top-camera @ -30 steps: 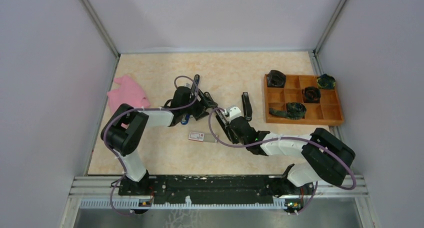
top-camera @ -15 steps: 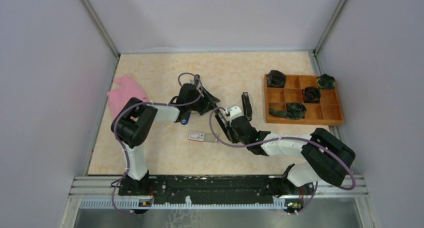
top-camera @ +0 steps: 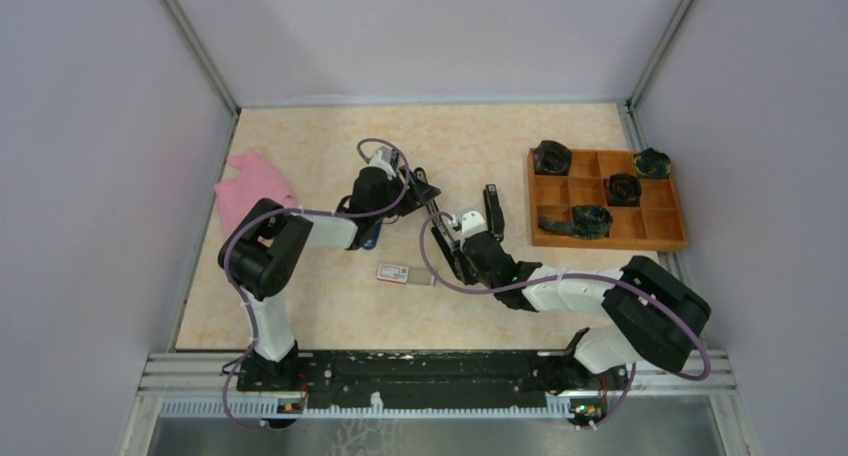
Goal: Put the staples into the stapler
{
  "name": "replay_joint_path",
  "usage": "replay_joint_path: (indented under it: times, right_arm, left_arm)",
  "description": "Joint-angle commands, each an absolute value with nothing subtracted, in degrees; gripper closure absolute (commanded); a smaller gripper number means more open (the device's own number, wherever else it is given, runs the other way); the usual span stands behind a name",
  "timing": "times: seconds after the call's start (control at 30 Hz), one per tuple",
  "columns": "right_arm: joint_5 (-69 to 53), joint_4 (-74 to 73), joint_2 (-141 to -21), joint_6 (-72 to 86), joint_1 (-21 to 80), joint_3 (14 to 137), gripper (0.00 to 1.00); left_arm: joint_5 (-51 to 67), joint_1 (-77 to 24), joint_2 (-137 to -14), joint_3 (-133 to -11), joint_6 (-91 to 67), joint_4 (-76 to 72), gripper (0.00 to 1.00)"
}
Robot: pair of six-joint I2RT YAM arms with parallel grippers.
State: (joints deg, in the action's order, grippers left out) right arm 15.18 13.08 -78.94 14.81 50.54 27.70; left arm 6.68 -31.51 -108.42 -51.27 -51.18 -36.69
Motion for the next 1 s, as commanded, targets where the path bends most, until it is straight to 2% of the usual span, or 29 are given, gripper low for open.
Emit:
replay_joint_path:
  times: [0.0, 0.3, 0.6, 0.97]
  right_arm:
    - [12.78, 19.51, -78.46, 14.21, 50.89, 27.65, 1.00]
    - [13.41, 24.12, -79.57, 12.39, 50.80, 26.53, 1.00]
    - [12.12, 33.77, -80.34, 10.41, 50.82, 23.36, 1.00]
    - [13.14, 46.62, -83.33, 9.34, 50.81, 20.06, 1.00]
  left_arm:
    - [8.35, -31.94, -105.18, -49.88, -45.49, -48.66, 0.38]
    - [6.15, -35.09, -99.53, -46.21, -33.26, -49.42, 0.40]
    - [-2.13, -41.79, -95.08, -43.73, -19.59, -46.92, 0.41]
    - [-8.63, -47.92, -93.34, -39.95, -15.75, -47.52, 0.41]
